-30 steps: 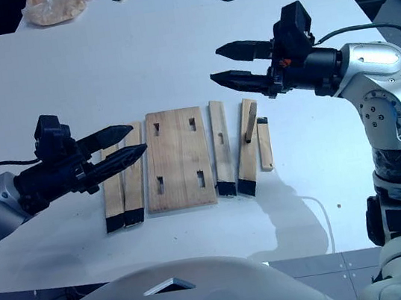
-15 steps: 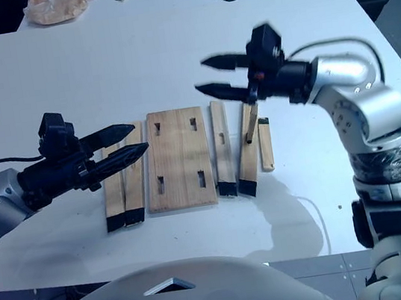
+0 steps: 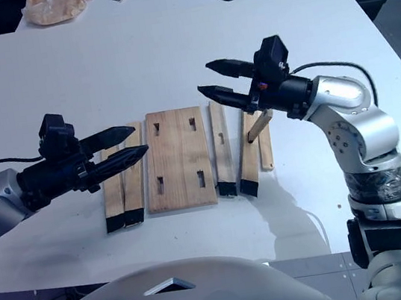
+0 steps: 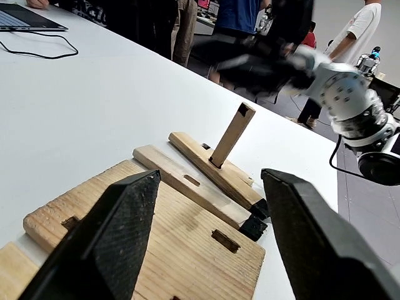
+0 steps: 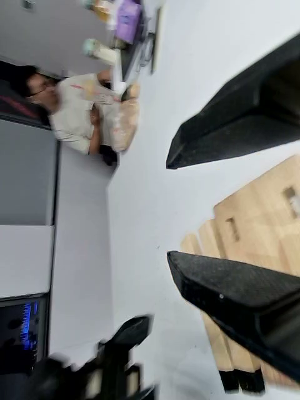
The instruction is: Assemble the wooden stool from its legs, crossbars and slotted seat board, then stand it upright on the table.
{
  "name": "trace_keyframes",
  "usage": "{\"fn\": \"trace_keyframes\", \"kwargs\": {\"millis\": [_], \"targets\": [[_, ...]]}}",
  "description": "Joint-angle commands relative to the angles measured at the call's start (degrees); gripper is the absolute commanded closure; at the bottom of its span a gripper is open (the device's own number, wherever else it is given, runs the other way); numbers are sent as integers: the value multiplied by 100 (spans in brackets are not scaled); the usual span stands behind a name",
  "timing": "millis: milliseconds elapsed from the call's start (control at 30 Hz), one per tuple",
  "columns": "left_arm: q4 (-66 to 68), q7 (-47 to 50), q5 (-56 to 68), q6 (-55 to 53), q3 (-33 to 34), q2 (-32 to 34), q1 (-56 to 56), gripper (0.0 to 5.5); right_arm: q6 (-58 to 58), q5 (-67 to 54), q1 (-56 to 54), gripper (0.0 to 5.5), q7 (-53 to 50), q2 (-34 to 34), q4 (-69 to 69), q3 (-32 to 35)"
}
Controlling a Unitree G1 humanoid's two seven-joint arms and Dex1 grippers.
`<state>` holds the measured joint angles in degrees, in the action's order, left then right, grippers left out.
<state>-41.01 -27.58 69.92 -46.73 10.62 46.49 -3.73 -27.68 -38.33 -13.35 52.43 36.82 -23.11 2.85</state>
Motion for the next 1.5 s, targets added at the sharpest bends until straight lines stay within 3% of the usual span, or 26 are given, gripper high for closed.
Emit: {"fn": "trace_keyframes", "kwargs": {"millis": [33, 167, 333, 600, 800, 933, 1000, 1167, 1500], "targets": [[-197, 216, 86, 43, 209, -80, -239, 253, -141, 99, 1161, 308, 586, 617, -715, -316], [-197, 260, 7, 65, 162, -132, -313, 253, 779, 1177, 2137, 308, 1147, 1055, -159, -930], [-208, 296, 57, 47, 119, -168, -270, 253, 2112, 2493, 2406, 308, 1385, 1368, 1184, -1344], [-355, 424, 31, 94, 172, -242, -503, 253, 2771, 2728, 1989, 308, 1674, 1661, 1946, -1135], [-610, 640, 43, 217, 304, -320, -878, 253, 2067, 2107, 2364, 308, 1453, 1879, 831, -380], [-846, 870, -10, 380, 433, -487, -1318, 253, 1058, 2114, 2704, 265, 129, 1297, 110, 55], [-915, 971, -52, 447, 423, -568, -1438, 253, 553, 2358, 2827, 230, -590, 993, -67, 0], [-953, 1134, -128, 548, 193, -692, -1367, 253, -391, 2582, 2974, 230, -1455, 483, -265, -359], [-898, 1091, -3, 523, 174, -541, -1295, 253, -1006, 2732, 3251, 230, -2161, -37, -312, -453]]}}
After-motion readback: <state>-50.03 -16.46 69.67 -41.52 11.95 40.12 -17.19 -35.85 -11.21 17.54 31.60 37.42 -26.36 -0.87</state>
